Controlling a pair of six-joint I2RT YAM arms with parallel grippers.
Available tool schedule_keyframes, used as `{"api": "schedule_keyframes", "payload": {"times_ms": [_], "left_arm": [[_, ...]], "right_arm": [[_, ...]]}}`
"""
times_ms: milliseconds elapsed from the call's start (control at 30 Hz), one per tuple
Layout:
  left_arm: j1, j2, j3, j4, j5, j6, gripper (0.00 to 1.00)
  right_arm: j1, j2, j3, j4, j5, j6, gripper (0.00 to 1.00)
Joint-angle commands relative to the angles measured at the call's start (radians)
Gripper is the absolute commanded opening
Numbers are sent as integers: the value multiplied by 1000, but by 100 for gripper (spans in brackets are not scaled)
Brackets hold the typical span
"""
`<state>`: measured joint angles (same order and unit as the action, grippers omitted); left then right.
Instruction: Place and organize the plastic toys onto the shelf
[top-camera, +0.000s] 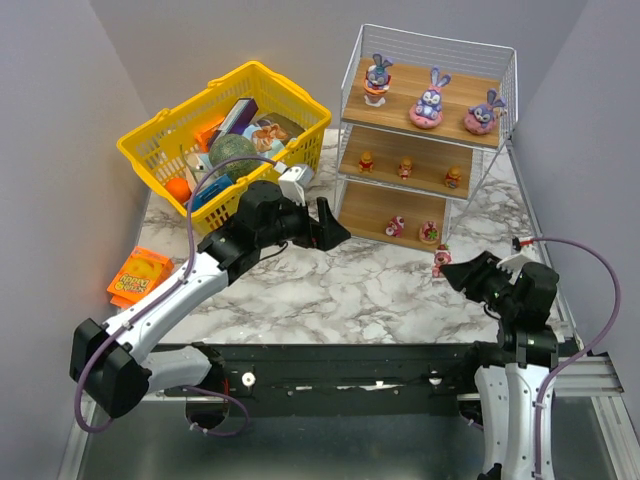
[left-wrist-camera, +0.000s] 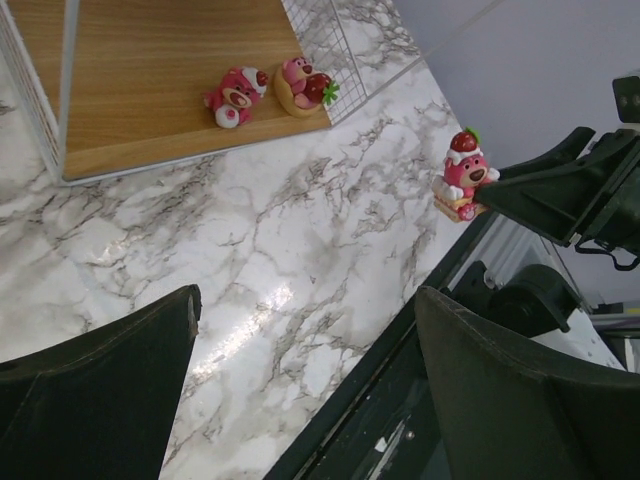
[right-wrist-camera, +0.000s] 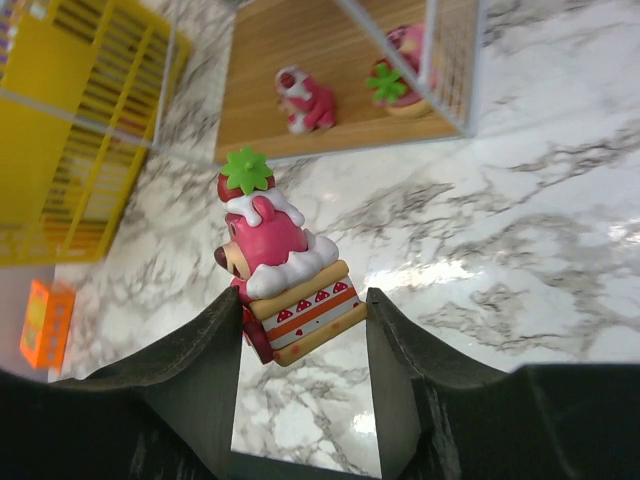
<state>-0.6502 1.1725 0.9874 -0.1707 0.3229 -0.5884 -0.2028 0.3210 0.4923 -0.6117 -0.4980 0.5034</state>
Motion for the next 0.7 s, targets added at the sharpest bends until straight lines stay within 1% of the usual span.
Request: {"api": "schedule_keyframes", "payload": {"times_ms": [0,133,200,333,367,400,467,500,533,567,600,633,667], "left_arm": [[-8,50,30,69,137,-88,93],[-14,88,22,137,206,-168,93],[-22,108,25,166,212,-195,93],[-38,154,52,166,209,-275,94],[-43,167,63,166,202,-289,94],[-48,193,77,166,196,-297,94],[-72,220,141,113,170,-303,94],[-81,252,164,90,135,-304,94],[-101,268,199,76,116,-309,94],[-107,280,212,59,102,-318,92],[-114,300,224,51,72,-323,91],[-118,306,240,36,49,-324,90],[-124,309,243,-5,26,-324,88]], "right_arm": [[25,-34,-21,65,-204,-85,1],[62,-34,-29,133,-218,-101,1],[81,-13,-21,161,-217,-117,1],[114,24,-24,251,-177,-114,1],[129,36,-21,274,-162,-121,1],[170,50,-21,288,-143,-123,1],[238,95,-14,331,-55,-126,1],[322,113,-6,343,-10,-129,1],[368,131,11,352,81,-135,1],[415,174,20,369,134,-140,1],[507,193,29,377,185,-144,1],[549,205,37,386,287,-144,1],[583,223,48,407,327,-140,1]]}}
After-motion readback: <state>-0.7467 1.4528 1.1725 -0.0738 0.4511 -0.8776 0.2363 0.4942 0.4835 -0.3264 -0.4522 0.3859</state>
